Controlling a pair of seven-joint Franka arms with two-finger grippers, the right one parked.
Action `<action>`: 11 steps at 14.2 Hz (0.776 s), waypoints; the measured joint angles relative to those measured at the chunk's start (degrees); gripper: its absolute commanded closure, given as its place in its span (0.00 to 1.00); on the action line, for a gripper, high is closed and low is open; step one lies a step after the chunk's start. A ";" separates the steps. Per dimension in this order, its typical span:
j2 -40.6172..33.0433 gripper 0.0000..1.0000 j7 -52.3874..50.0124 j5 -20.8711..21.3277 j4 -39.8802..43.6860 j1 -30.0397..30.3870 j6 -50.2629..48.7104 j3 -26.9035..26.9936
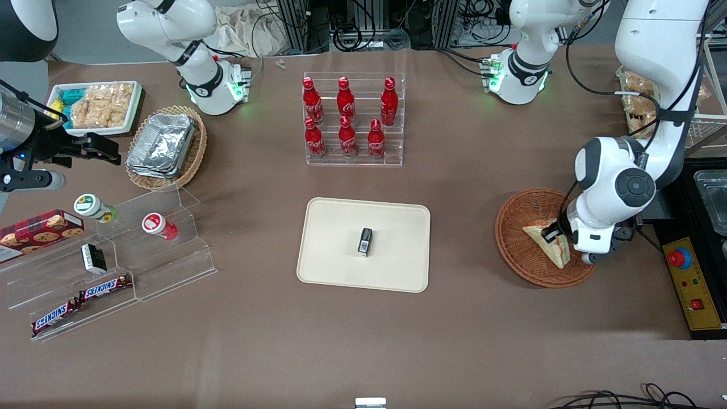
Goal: Place sandwich from basket to tray
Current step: 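Close the left gripper on the sandwich and lift it from the basket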
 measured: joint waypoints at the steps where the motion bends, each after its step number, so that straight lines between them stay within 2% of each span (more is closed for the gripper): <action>1: -0.53 1.00 -0.07 0.07 1.27 -0.10 -2.24 -0.22; 5: -3.80 1.00 -0.10 0.17 13.03 -1.71 -21.57 -2.82; 7: -4.83 1.00 0.01 0.18 21.16 -2.16 -31.75 -6.10; 9: -5.00 1.00 2.30 0.18 27.84 -2.54 -37.71 -10.82; 11: -4.78 1.00 5.01 0.16 30.45 -3.17 -38.98 -15.93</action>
